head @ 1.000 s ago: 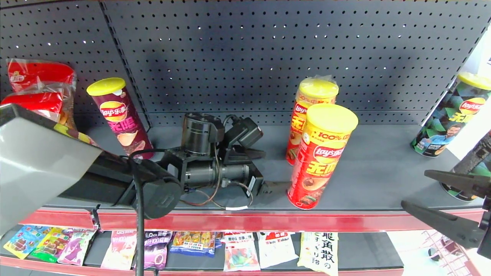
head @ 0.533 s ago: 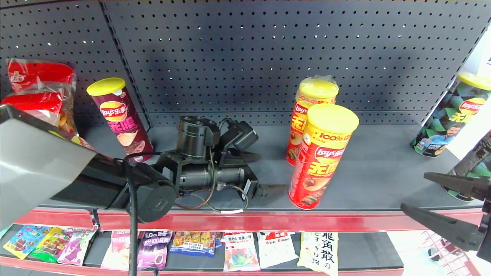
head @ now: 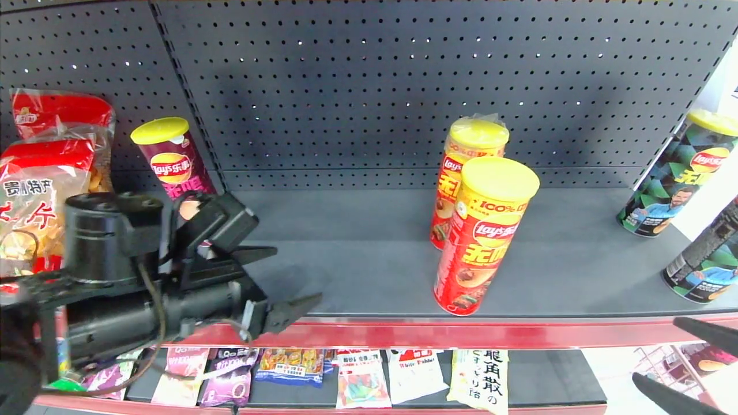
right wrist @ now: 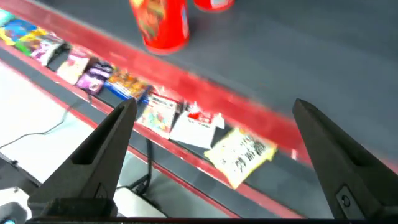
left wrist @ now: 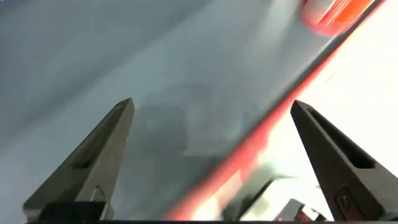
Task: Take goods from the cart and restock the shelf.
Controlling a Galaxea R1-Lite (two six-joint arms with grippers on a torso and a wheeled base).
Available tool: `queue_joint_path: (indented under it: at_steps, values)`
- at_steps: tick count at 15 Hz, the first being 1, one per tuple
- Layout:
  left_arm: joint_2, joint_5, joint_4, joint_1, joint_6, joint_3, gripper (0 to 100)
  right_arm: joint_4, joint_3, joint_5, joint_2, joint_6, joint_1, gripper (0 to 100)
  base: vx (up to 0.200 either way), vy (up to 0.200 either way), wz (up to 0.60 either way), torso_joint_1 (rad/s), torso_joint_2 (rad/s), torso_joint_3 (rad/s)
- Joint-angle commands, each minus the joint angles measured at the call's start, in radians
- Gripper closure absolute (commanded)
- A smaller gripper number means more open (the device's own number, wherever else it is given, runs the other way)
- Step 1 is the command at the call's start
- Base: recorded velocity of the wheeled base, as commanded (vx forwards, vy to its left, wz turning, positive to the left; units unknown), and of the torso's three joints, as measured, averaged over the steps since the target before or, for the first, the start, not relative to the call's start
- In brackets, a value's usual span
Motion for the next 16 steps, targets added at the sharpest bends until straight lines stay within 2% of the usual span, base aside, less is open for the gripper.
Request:
queue_joint_path:
  at_steps: [1, 2, 3, 4, 5, 6, 7, 8, 9, 11, 13, 14, 16]
  values:
    - [-0.426, 0.221, 0.259, 0.040, -0.025, 0.142, 0, 0.107, 0.076, -0.096, -0.295, 0.020, -0.041, 0, 0.000, 0.000, 0.00, 0.000, 0.00, 0.000]
    - [-0.472, 0.278, 0.296, 0.040, -0.043, 0.139, 0, 0.135, 0.077, -0.126, -0.338, 0.062, -0.058, 0, 0.000, 0.000, 0.00, 0.000, 0.00, 0.000]
    - [-0.527, 0.379, 0.330, 0.043, -0.057, 0.126, 0, 0.172, 0.077, -0.190, -0.409, 0.115, -0.093, 0, 0.000, 0.000, 0.00, 0.000, 0.00, 0.000]
    - [-0.541, 0.415, 0.331, 0.049, -0.057, 0.123, 0, 0.182, 0.077, -0.204, -0.421, 0.120, -0.098, 0, 0.000, 0.000, 0.00, 0.000, 0.00, 0.000]
    - [-0.589, 0.585, 0.333, 0.075, -0.055, 0.126, 0, 0.207, 0.065, -0.236, -0.446, 0.123, -0.104, 0, 0.000, 0.000, 0.00, 0.000, 0.00, 0.000]
    - [-0.633, 0.663, 0.334, 0.077, -0.055, 0.133, 0, 0.210, 0.042, -0.262, -0.435, 0.122, -0.104, 0, 0.000, 0.000, 0.00, 0.000, 0.00, 0.000]
    - [-0.648, 0.663, 0.337, 0.077, -0.055, 0.138, 0, 0.212, 0.037, -0.273, -0.427, 0.122, -0.104, 0, 0.000, 0.000, 0.00, 0.000, 0.00, 0.000]
    - [-0.754, 0.596, 0.373, 0.072, -0.048, 0.187, 0, 0.215, 0.028, -0.342, -0.380, 0.117, -0.102, 0, 0.000, 0.000, 0.00, 0.000, 0.00, 0.000]
    - [-0.817, 0.565, 0.374, 0.075, -0.032, 0.230, 0, 0.213, 0.010, -0.368, -0.341, 0.112, -0.102, 0, 0.000, 0.000, 0.00, 0.000, 0.00, 0.000]
    - [-0.895, 0.562, 0.376, 0.092, -0.032, 0.238, 0, 0.215, -0.013, -0.415, -0.275, 0.105, -0.111, 0, 0.000, 0.000, 0.00, 0.000, 0.00, 0.000]
    - [-0.898, 0.577, 0.376, 0.137, -0.005, 0.221, 0, 0.215, -0.041, -0.425, -0.222, 0.092, -0.115, 0, 0.000, 0.000, 0.00, 0.000, 0.00, 0.000]
    - [-0.894, 0.576, 0.376, 0.143, 0.009, 0.213, 0, 0.213, -0.044, -0.425, -0.210, 0.092, -0.116, 0, 0.000, 0.000, 0.00, 0.000, 0.00, 0.000]
    - [-0.889, 0.573, 0.376, 0.144, 0.015, 0.208, 0, 0.210, -0.053, -0.425, -0.193, 0.088, -0.116, 0, 0.000, 0.000, 0.00, 0.000, 0.00, 0.000]
